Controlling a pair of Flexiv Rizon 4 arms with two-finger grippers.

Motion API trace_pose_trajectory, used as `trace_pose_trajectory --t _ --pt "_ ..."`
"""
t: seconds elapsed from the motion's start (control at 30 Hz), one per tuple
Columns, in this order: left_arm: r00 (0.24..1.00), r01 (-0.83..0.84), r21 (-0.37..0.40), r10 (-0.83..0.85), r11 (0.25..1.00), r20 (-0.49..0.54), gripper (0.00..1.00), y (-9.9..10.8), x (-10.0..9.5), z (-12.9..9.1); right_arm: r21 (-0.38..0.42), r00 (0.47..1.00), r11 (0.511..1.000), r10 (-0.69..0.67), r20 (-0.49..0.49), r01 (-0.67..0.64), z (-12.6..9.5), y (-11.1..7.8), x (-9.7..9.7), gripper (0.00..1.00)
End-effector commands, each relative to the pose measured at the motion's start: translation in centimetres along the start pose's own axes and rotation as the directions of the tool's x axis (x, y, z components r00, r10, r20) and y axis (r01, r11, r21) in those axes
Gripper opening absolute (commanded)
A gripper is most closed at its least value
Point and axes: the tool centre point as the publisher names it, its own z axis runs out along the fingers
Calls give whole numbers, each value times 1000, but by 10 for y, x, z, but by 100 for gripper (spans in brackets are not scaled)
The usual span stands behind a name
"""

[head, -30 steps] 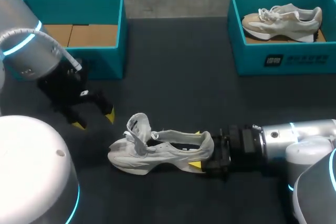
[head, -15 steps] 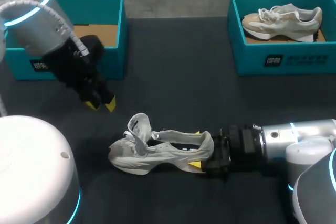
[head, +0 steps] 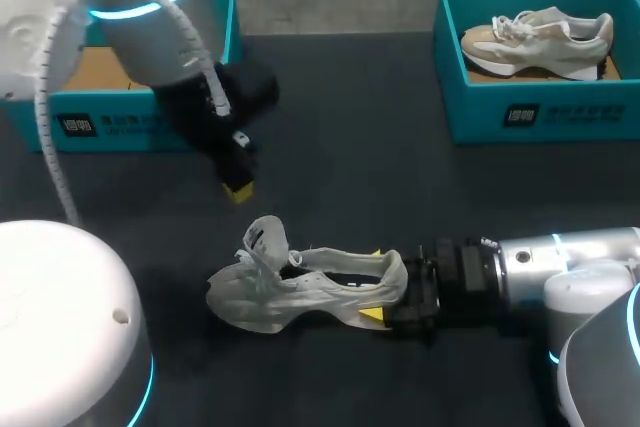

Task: Take the shoe out of the shoebox, open the shoe tongue, remove and reinsert the insole, then place the shoe into the shoebox

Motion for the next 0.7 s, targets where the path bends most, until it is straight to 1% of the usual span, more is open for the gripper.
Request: trace_pose_trajectory --t 0.03,0.4,0.43,0.47,0.5,0.53,0.57,0.63,0.67,0.7 --pt "999 -26 -87 28 996 16 0 -7 2 -2 6 1000 1000 1 -2 -1 -1 2 0 0" --pt "999 -26 -87 28 996 16 0 -7 2 -2 6 1000 1000 1 -2 -1 -1 2 0 0" --pt "1000 -23 -82 24 996 17 0 -10 0 0 6 1000 1000 1 -2 -1 -1 2 0 0" --pt "996 -76 -60 78 995 35 0 -13 0 3 6 1000 1000 1 -2 -1 -1 2 0 0" --pt "991 -133 -47 134 990 14 0 -14 2 5 6 1000 1000 1 -2 -1 -1 2 0 0" --pt "987 -161 -55 162 985 3 0 -18 2 7 6 1000 1000 1 -2 -1 -1 2 0 0" --pt "966 -257 -36 256 966 -31 0 -20 4 9 6 1000 1000 1 -2 -1 -1 2 0 0" --pt "950 -309 -38 307 950 -52 0 -23 6 14 6 1000 1000 1 -2 -1 -1 2 0 0" --pt "926 -375 -25 373 927 -61 0 -23 8 16 6 1000 1000 1 -2 -1 -1 2 0 0" --pt "929 -369 -36 368 929 -37 0 -24 11 18 6 1000 1000 1 -2 -1 -1 2 0 0"
